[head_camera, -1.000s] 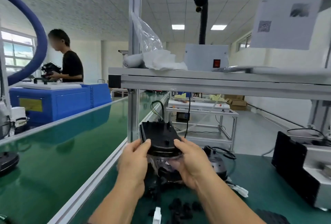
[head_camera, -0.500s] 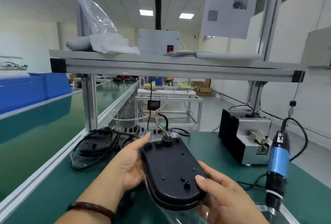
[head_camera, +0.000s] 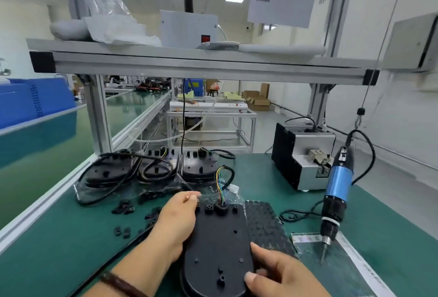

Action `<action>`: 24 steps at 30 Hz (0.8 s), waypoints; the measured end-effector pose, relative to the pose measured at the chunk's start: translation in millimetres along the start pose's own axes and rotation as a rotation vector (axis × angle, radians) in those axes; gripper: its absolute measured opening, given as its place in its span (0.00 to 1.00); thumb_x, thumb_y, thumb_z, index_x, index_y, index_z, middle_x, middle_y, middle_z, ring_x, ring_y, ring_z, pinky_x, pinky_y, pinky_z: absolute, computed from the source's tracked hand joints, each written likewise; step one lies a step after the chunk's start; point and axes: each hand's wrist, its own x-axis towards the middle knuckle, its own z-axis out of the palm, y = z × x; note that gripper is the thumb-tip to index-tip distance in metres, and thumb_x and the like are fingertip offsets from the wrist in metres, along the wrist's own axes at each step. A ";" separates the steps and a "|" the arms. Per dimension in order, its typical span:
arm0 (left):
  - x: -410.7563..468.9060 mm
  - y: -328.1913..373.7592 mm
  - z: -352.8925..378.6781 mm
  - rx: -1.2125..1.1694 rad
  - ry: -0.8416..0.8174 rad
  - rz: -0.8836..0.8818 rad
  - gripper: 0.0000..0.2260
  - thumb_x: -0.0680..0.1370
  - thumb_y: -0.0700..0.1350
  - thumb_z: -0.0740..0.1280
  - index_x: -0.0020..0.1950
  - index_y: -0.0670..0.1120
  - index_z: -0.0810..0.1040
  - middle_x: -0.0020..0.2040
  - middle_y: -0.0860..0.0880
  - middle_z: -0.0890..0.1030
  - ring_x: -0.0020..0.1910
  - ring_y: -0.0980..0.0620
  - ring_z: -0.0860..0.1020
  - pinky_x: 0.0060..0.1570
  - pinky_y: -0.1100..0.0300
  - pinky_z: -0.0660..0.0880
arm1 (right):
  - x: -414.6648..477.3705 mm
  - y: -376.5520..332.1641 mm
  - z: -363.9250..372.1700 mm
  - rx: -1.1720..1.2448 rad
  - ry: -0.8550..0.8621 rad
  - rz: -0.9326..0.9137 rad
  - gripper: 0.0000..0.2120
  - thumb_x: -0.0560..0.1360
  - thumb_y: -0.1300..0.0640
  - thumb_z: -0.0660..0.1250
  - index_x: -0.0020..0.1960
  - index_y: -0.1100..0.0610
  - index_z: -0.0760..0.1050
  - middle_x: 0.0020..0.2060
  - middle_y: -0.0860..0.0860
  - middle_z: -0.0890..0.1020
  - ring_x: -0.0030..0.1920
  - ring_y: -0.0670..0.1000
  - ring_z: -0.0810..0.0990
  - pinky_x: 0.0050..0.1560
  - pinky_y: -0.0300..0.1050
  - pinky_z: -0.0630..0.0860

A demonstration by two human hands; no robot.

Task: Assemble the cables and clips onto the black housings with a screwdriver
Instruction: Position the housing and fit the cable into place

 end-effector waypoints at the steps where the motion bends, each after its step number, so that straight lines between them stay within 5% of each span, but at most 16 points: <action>1: -1.0 -2.9 0.9 0.023 0.037 0.038 0.10 0.83 0.45 0.57 0.52 0.52 0.79 0.54 0.52 0.79 0.50 0.55 0.76 0.44 0.62 0.70 | 0.0 -3.3 0.2 -0.053 0.007 0.000 0.23 0.70 0.58 0.74 0.63 0.45 0.77 0.45 0.48 0.83 0.44 0.43 0.82 0.63 0.38 0.71; 6: -7.3 -11.3 1.1 0.165 0.131 0.140 0.11 0.82 0.42 0.56 0.55 0.55 0.75 0.54 0.56 0.78 0.52 0.55 0.74 0.49 0.61 0.66 | -4.0 -13.8 0.1 -0.194 0.049 -0.063 0.20 0.73 0.52 0.71 0.64 0.40 0.74 0.49 0.39 0.84 0.50 0.33 0.80 0.64 0.33 0.69; 14: -23.1 -21.4 -9.0 0.073 0.129 0.059 0.16 0.81 0.37 0.54 0.57 0.56 0.73 0.54 0.58 0.77 0.55 0.55 0.73 0.51 0.61 0.66 | -15.6 -11.7 0.5 -0.218 -0.057 -0.026 0.17 0.74 0.54 0.70 0.58 0.36 0.77 0.46 0.39 0.85 0.49 0.39 0.83 0.65 0.40 0.72; 17: -22.6 -21.3 -18.2 0.045 0.110 0.047 0.19 0.79 0.33 0.55 0.58 0.56 0.73 0.57 0.56 0.76 0.58 0.53 0.73 0.57 0.59 0.67 | -15.3 -21.3 -6.3 -0.292 -0.038 -0.056 0.15 0.72 0.53 0.72 0.55 0.37 0.77 0.52 0.38 0.83 0.53 0.38 0.81 0.65 0.36 0.70; 20: -11.7 -5.2 -38.3 0.065 0.155 0.136 0.16 0.79 0.34 0.58 0.53 0.55 0.75 0.57 0.54 0.77 0.58 0.54 0.74 0.59 0.59 0.67 | 5.7 -43.6 -24.5 -0.314 0.121 -0.186 0.12 0.73 0.53 0.71 0.54 0.40 0.78 0.44 0.38 0.84 0.42 0.34 0.81 0.44 0.23 0.72; 22: -5.4 10.2 -47.8 0.131 0.099 0.172 0.14 0.80 0.36 0.60 0.49 0.56 0.76 0.55 0.54 0.78 0.56 0.53 0.76 0.59 0.55 0.72 | 30.5 -63.8 -29.8 -0.305 0.165 -0.232 0.05 0.75 0.55 0.69 0.46 0.45 0.82 0.37 0.43 0.85 0.34 0.38 0.80 0.34 0.26 0.72; 24: -1.7 22.5 -45.8 0.165 -0.001 0.185 0.12 0.80 0.38 0.61 0.48 0.55 0.78 0.52 0.53 0.80 0.53 0.53 0.78 0.57 0.53 0.75 | 60.7 -80.9 -24.7 -0.322 0.166 -0.236 0.09 0.77 0.55 0.67 0.40 0.54 0.82 0.35 0.49 0.85 0.31 0.43 0.78 0.34 0.34 0.76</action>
